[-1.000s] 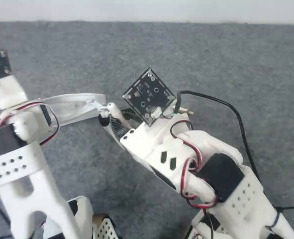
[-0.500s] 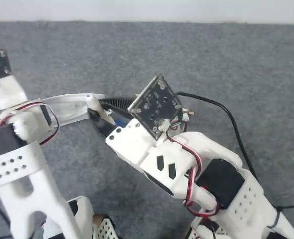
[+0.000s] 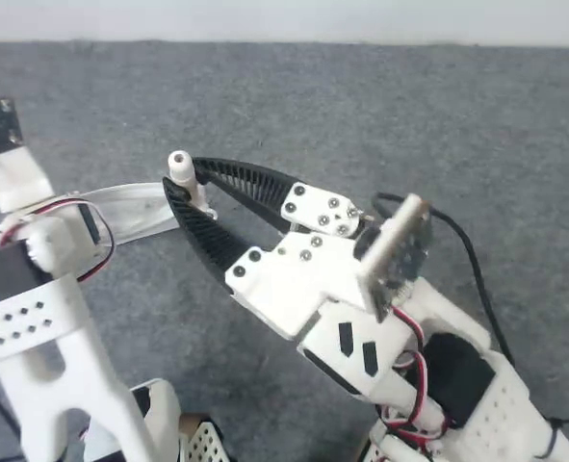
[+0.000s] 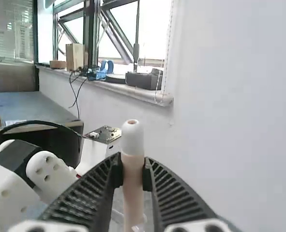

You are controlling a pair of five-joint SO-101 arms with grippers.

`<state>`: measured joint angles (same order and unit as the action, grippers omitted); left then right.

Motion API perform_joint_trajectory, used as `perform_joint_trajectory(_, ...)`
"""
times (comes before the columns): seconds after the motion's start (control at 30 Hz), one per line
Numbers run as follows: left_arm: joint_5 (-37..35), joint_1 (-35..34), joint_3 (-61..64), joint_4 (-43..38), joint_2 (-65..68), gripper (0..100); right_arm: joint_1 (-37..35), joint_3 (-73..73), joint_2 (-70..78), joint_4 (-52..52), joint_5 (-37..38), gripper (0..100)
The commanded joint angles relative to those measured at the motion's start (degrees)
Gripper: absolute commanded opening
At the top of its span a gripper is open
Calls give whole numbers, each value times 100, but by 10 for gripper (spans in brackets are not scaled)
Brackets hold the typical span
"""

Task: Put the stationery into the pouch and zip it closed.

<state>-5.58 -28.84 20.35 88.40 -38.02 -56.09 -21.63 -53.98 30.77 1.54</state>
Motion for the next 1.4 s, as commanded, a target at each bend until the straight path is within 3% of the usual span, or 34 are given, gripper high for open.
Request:
perform_joint_trajectory(0.0, -79, 26, -22, -167, -9, 11, -48, -554, -365, -1007, -44, 6)
perform_joint_trajectory(0.53, -79, 35, -22, -176, -9, 11, -242, -2945, -400, -4892, -35, 6)
perform_joint_trajectory(1.1, -79, 35, -22, -176, -9, 11, -356, -3138, 1437, -5684, 9, 6)
perform_joint_trajectory(1.27, -79, 35, -22, -176, -9, 11, -382, -3235, 1868, -5727, 862, 6)
perform_joint_trajectory(1.37, -79, 35, -22, -176, -9, 11, -382, -3235, 1965, -5692, 765, 7)
